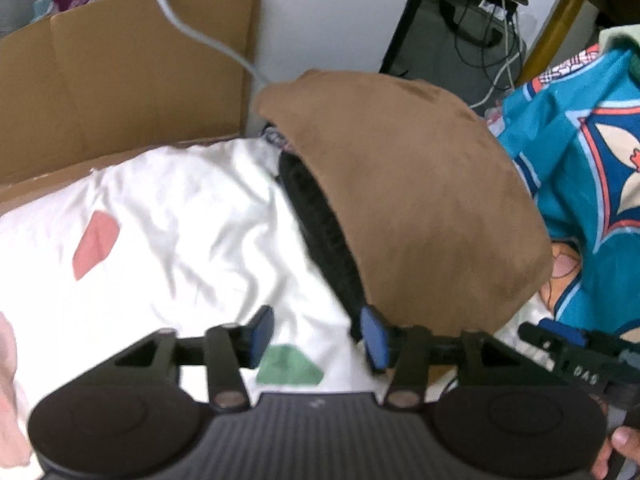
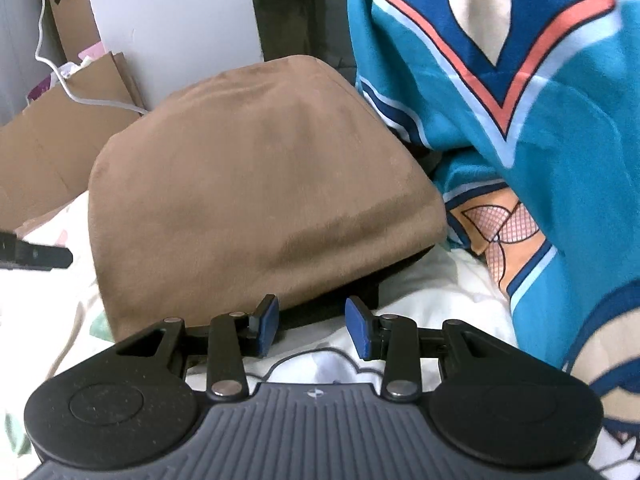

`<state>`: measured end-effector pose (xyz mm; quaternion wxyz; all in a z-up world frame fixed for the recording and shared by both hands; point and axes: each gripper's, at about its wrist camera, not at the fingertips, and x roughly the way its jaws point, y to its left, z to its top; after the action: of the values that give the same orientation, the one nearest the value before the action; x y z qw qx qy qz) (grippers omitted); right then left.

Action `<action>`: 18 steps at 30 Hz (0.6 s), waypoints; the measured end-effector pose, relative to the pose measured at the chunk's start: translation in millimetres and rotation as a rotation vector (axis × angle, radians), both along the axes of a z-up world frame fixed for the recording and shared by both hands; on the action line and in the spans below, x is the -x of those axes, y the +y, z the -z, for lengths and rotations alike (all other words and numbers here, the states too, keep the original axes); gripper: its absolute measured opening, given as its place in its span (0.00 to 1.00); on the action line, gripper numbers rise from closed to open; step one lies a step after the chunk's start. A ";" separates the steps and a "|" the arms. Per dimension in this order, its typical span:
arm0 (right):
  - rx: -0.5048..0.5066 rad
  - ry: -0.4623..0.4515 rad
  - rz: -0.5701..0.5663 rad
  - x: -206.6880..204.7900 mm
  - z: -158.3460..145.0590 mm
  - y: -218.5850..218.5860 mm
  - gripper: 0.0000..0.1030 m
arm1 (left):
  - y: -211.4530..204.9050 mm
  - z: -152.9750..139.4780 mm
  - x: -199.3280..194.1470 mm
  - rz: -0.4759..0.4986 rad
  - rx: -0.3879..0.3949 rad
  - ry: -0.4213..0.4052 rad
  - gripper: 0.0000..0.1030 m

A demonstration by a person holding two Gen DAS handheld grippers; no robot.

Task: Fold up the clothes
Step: 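Lower the folded brown shirt onto the sheet beside the teal cloth, then open both grippers and pull them back from the folded shirt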

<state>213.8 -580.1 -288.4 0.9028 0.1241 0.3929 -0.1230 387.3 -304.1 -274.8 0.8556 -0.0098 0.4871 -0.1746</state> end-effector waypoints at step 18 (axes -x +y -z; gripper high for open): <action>-0.102 0.039 -0.083 3.3 -81.5 56.3 0.96 | 47.0 -58.1 46.2 -0.186 -0.296 0.004 0.92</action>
<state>210.6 -523.8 -206.9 0.8918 0.1514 0.4208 -0.0678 341.1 -257.1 -216.7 0.8593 0.0708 0.5062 -0.0210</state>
